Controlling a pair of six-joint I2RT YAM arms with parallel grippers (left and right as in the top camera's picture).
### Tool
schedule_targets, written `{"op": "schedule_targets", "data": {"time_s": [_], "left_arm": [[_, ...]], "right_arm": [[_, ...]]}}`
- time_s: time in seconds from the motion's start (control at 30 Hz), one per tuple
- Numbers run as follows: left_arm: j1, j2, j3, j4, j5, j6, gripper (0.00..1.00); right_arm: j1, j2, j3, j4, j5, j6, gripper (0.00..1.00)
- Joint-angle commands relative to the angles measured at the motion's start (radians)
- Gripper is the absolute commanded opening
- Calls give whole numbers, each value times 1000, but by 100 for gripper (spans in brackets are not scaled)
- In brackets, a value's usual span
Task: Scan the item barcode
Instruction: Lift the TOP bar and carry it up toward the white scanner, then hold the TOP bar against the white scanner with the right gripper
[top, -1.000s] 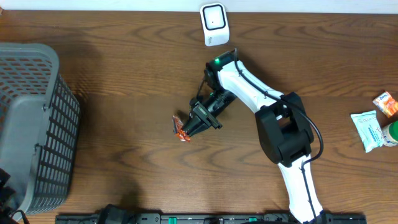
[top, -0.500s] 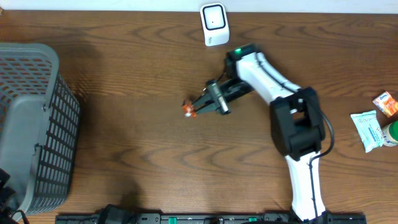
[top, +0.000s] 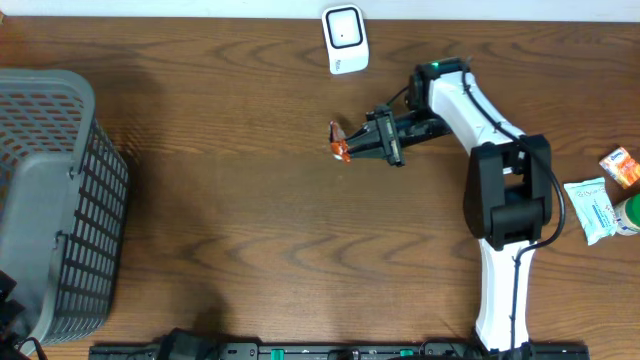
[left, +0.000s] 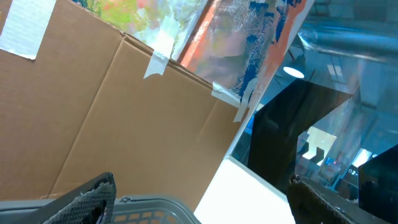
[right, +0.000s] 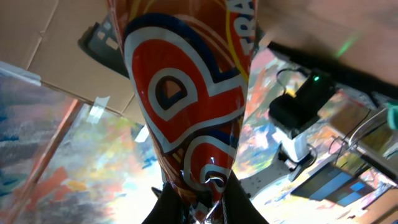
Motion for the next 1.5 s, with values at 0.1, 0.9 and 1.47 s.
{"op": "schedule_targets", "data": {"time_s": [0.1, 0.9, 1.47], "left_arm": [[-2, 6, -3, 2, -10, -5, 88], [-2, 6, -3, 2, -10, -5, 88], [-2, 6, -3, 2, -10, -5, 88]], "right_arm": [[-13, -44, -5, -1, 178, -134, 1], [137, -389, -5, 565, 1282, -482, 2], [158, -115, -4, 1345, 1414, -486, 1]]}}
